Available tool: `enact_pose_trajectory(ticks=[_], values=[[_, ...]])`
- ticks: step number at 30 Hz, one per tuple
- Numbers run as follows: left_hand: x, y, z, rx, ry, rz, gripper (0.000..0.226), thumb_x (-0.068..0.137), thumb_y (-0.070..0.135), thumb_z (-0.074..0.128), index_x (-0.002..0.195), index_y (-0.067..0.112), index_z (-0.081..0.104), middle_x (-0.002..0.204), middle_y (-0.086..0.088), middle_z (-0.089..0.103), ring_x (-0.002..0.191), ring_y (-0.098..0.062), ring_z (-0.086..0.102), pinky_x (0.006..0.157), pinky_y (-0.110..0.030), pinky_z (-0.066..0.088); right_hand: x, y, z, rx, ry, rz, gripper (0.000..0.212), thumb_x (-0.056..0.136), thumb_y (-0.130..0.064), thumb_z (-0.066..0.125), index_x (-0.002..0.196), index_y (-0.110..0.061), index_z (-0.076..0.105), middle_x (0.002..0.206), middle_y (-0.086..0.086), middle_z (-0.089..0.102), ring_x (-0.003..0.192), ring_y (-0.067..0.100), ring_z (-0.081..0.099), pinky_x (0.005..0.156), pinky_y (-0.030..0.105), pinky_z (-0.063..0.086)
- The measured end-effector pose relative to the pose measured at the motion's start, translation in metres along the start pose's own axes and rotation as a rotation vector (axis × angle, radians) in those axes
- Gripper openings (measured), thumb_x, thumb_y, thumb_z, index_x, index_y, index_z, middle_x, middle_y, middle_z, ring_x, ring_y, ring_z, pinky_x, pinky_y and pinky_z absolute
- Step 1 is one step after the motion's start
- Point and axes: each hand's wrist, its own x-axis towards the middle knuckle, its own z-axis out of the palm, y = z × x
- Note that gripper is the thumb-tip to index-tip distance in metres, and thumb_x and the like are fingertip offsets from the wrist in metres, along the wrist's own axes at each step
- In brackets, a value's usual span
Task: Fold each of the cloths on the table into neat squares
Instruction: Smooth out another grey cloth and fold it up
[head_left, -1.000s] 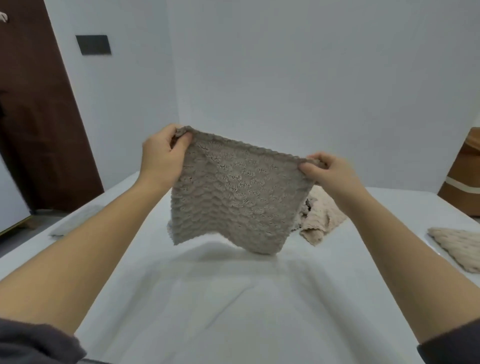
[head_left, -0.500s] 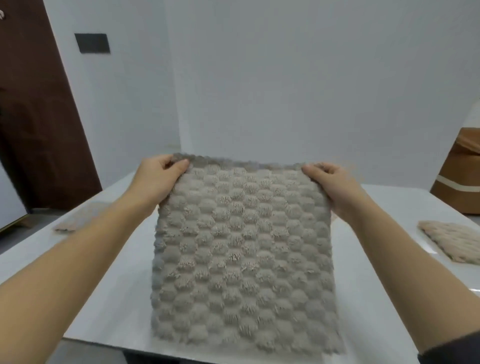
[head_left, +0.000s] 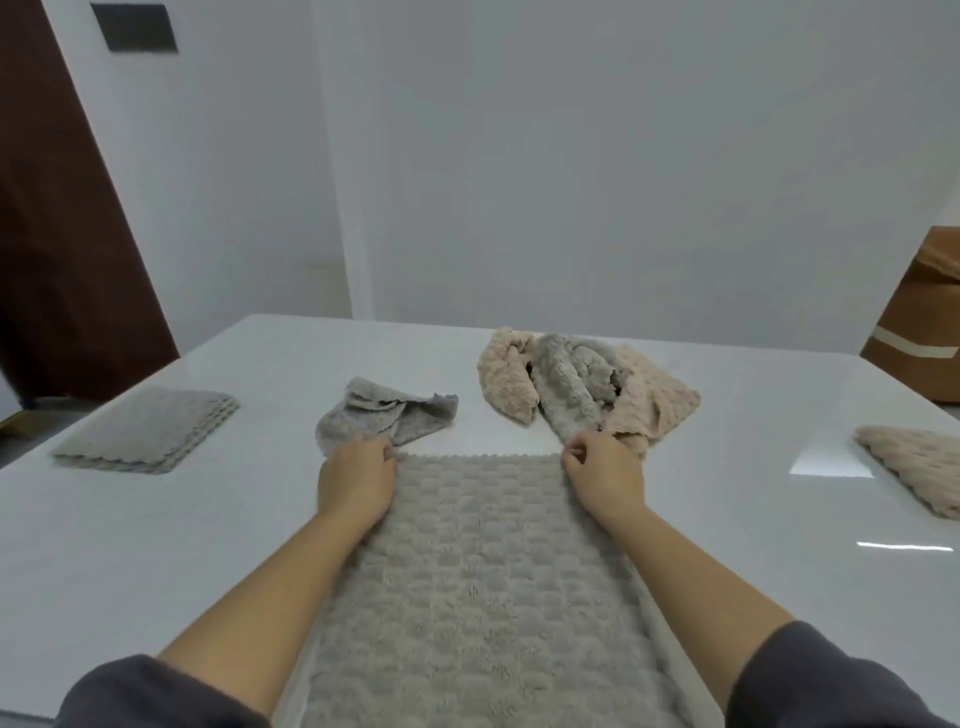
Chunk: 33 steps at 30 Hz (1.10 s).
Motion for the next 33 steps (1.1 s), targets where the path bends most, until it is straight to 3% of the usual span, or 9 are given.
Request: enact_pose_trajectory(ticks=[1, 3, 5, 8, 10, 13, 22, 28, 33], values=[[0.001, 0.002, 0.002, 0.069, 0.048, 0.033, 0.015, 0.096, 0.022, 0.048, 0.103, 0.018, 0.061, 0.109, -0.004, 0.059, 0.096, -0.024, 0.055, 0.077, -0.037, 0.044, 0.001, -0.001, 0.003, -0.104, 0.050, -0.021, 0.015, 0.093, -0.025, 0.053, 0.105, -0.024, 0.062, 0.112, 0.000, 0.062, 0.105, 0.023, 0.054, 0.096, 0.039, 0.036], [-0.003, 0.010, 0.002, 0.111, 0.125, 0.109, 0.033, 0.095, 0.017, 0.047, 0.127, 0.015, 0.053, 0.130, -0.007, 0.049, 0.117, -0.025, 0.048, 0.093, -0.039, 0.039, -0.007, -0.011, 0.003, -0.175, 0.131, -0.098, 0.035, 0.094, -0.024, 0.049, 0.129, -0.021, 0.054, 0.132, 0.003, 0.050, 0.125, 0.024, 0.043, 0.106, 0.041, 0.025], [-0.017, 0.024, 0.000, 0.042, 0.094, 0.191, 0.047, 0.096, 0.020, 0.040, 0.142, 0.012, 0.041, 0.149, -0.010, 0.036, 0.136, -0.027, 0.035, 0.111, -0.043, 0.030, -0.024, -0.024, 0.003, -0.161, 0.090, -0.225, 0.049, 0.097, -0.025, 0.042, 0.145, -0.017, 0.038, 0.150, 0.004, 0.035, 0.141, 0.022, 0.028, 0.115, 0.043, 0.017], [-0.047, 0.044, 0.007, 0.042, -0.185, 0.288, 0.058, 0.100, 0.037, 0.020, 0.153, 0.013, 0.019, 0.162, -0.007, 0.010, 0.149, -0.028, 0.008, 0.121, -0.048, 0.008, -0.054, -0.034, 0.014, -0.215, -0.220, -0.311, 0.060, 0.103, -0.039, 0.024, 0.156, -0.017, 0.009, 0.164, 0.002, 0.000, 0.151, 0.022, -0.006, 0.121, 0.049, -0.004], [-0.056, 0.047, 0.017, 0.113, -0.377, 0.272, 0.062, 0.102, 0.044, 0.014, 0.156, 0.017, 0.000, 0.163, -0.003, -0.009, 0.150, -0.019, -0.011, 0.121, -0.047, -0.006, -0.061, -0.031, 0.025, -0.271, -0.365, -0.278, 0.064, 0.102, -0.049, 0.017, 0.157, -0.021, -0.001, 0.163, 0.000, -0.012, 0.149, 0.024, -0.017, 0.119, 0.052, -0.010], [-0.047, 0.047, 0.022, 0.162, -0.393, 0.266, 0.063, 0.102, 0.049, 0.012, 0.156, 0.021, -0.006, 0.162, -0.001, -0.016, 0.148, -0.017, -0.017, 0.120, -0.047, -0.009, -0.051, -0.029, 0.032, -0.318, -0.366, -0.251, 0.066, 0.100, -0.057, 0.013, 0.156, -0.026, -0.003, 0.163, 0.000, -0.014, 0.148, 0.026, -0.019, 0.118, 0.053, -0.012], [-0.027, 0.032, 0.022, 0.192, -0.351, 0.260, 0.064, 0.099, 0.055, 0.010, 0.156, 0.028, -0.003, 0.163, 0.003, -0.012, 0.149, -0.016, -0.013, 0.119, -0.047, -0.010, -0.029, -0.024, 0.033, -0.323, -0.351, -0.269, 0.067, 0.097, -0.063, 0.013, 0.156, -0.033, 0.002, 0.164, -0.005, -0.008, 0.150, 0.022, -0.014, 0.117, 0.057, -0.010], [-0.028, -0.005, 0.007, 0.235, -0.355, 0.157, 0.067, 0.100, 0.053, 0.007, 0.155, 0.019, -0.008, 0.162, 0.001, -0.015, 0.149, -0.018, -0.015, 0.121, -0.046, -0.007, -0.023, 0.007, 0.014, -0.350, -0.342, -0.152, 0.072, 0.096, -0.065, 0.010, 0.156, -0.028, -0.002, 0.163, -0.004, -0.013, 0.150, 0.023, -0.014, 0.118, 0.057, -0.007], [-0.046, 0.007, -0.004, 0.226, -0.195, 0.150, 0.069, 0.100, 0.048, 0.008, 0.154, 0.008, -0.010, 0.162, -0.007, -0.013, 0.149, -0.017, -0.015, 0.121, -0.043, -0.007, -0.029, 0.008, 0.004, -0.358, -0.304, -0.108, 0.071, 0.099, -0.059, 0.010, 0.157, -0.020, -0.003, 0.163, 0.000, -0.012, 0.149, 0.023, -0.015, 0.116, 0.058, -0.010]])
